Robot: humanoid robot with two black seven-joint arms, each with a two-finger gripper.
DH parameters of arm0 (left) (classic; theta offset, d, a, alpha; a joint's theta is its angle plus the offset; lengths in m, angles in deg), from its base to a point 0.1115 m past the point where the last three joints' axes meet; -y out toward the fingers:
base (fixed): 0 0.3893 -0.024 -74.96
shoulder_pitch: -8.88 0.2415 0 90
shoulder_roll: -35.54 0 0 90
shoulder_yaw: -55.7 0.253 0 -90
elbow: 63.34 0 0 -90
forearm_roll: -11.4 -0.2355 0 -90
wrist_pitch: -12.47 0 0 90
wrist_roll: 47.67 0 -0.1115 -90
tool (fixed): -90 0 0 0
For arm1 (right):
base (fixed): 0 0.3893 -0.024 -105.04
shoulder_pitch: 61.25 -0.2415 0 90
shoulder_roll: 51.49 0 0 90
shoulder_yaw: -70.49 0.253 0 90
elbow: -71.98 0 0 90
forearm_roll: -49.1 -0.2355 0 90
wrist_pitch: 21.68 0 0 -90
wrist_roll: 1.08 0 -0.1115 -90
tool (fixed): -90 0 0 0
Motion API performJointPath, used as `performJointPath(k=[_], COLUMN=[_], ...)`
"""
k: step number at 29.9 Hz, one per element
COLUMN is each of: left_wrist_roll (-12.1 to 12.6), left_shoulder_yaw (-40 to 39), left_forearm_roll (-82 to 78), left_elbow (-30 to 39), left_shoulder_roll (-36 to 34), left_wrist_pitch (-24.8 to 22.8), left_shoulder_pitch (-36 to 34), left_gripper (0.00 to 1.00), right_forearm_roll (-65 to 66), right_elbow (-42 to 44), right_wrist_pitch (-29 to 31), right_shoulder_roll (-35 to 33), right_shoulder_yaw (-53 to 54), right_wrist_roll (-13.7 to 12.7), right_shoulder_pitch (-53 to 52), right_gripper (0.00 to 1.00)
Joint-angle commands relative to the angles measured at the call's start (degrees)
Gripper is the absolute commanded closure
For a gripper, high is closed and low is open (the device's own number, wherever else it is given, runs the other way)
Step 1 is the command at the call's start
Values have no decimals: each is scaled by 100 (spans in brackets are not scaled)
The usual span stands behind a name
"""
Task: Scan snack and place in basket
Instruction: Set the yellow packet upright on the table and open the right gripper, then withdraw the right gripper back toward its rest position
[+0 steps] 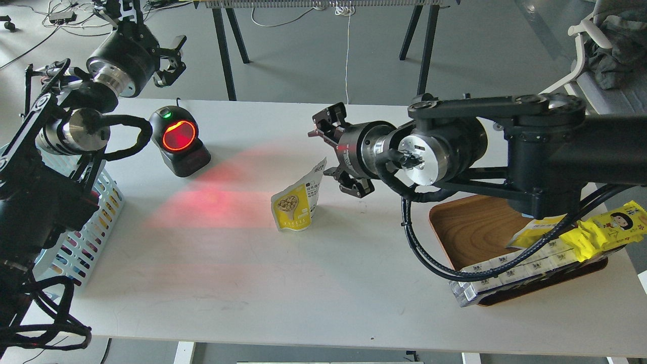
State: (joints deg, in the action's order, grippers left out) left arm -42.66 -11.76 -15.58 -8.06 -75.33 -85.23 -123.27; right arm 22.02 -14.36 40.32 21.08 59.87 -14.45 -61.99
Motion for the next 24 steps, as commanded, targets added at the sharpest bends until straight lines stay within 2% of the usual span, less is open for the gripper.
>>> performJointPath(k=[1, 8, 14, 19, 24], left_wrist_roll=[9, 44, 62, 62, 26], left_shoulder_yaw=[4, 56, 653, 944, 1006], left_forearm_roll=[-9, -44, -334, -641, -817], left_elbow=[0, 9, 570, 1624, 2881], left_shoulder_roll=[-224, -839, -1796, -2780, -3668], left_wrist_pitch=[-29, -309, -565, -670, -1057], left_shoulder_pitch=[-22, -83, -329, -321, -137], left_gripper=[0, 0, 0, 0, 0], right_forearm_roll=[62, 168, 265, 247, 239], right_elbow=[-190, -402, 98, 1170, 2040], right_wrist_pitch=[0, 0, 0, 1285, 2674], right_shoulder_roll=[-391, -1963, -3081, -3363, -3390], right_shoulder_yaw=[69, 885, 1650, 2344, 3205], right_wrist_roll=[2, 28, 309, 397, 652], right_shoulder_pitch=[-180, -93, 477, 1382, 2332], right_gripper=[1, 1, 1, 1, 1])
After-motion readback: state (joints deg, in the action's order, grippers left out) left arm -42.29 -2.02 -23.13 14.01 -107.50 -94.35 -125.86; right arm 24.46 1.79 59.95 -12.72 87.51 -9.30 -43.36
